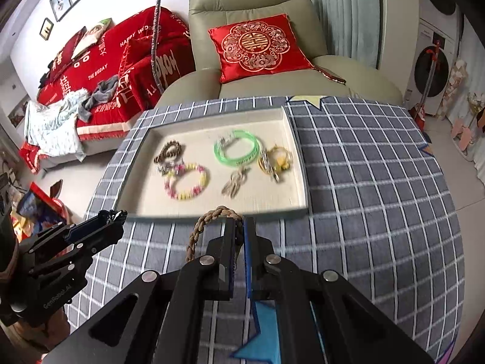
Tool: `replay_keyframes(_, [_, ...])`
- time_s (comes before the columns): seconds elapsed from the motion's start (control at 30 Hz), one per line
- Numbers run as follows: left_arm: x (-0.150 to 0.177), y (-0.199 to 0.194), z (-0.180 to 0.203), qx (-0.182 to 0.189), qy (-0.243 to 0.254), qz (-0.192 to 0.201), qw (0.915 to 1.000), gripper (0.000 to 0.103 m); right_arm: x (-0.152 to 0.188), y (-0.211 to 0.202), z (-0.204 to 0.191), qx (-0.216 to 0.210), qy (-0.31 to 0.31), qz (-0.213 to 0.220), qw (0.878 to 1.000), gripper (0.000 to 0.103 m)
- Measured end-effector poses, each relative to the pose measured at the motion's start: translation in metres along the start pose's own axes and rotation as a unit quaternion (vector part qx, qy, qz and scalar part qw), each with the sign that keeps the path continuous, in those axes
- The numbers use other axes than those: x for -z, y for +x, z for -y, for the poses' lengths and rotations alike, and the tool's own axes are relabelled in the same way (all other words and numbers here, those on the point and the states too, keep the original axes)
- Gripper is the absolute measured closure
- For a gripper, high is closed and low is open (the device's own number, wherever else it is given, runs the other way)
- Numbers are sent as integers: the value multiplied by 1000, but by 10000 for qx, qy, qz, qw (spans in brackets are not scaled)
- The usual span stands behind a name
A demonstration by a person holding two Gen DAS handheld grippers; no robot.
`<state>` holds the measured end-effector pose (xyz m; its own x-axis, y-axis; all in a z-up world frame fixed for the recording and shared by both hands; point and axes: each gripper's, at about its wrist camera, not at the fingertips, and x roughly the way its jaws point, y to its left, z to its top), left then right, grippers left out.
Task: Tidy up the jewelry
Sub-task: 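Carry the black clip and braided bracelet over the tray with both tools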
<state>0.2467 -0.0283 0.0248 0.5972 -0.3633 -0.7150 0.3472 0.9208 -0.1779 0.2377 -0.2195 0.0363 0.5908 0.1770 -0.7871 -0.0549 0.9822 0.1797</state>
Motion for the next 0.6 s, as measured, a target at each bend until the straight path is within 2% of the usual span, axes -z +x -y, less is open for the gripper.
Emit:
replay_keyframes(0.27, [-29,50,-16,-146,-138,-139,9997,63,-39,44,3,21,110,-45,9999,98])
replay_keyframes(0.6, [-38,101,-31,-280,-303,-385,9984,63,-56,101,14,133,269,-275,9992,98])
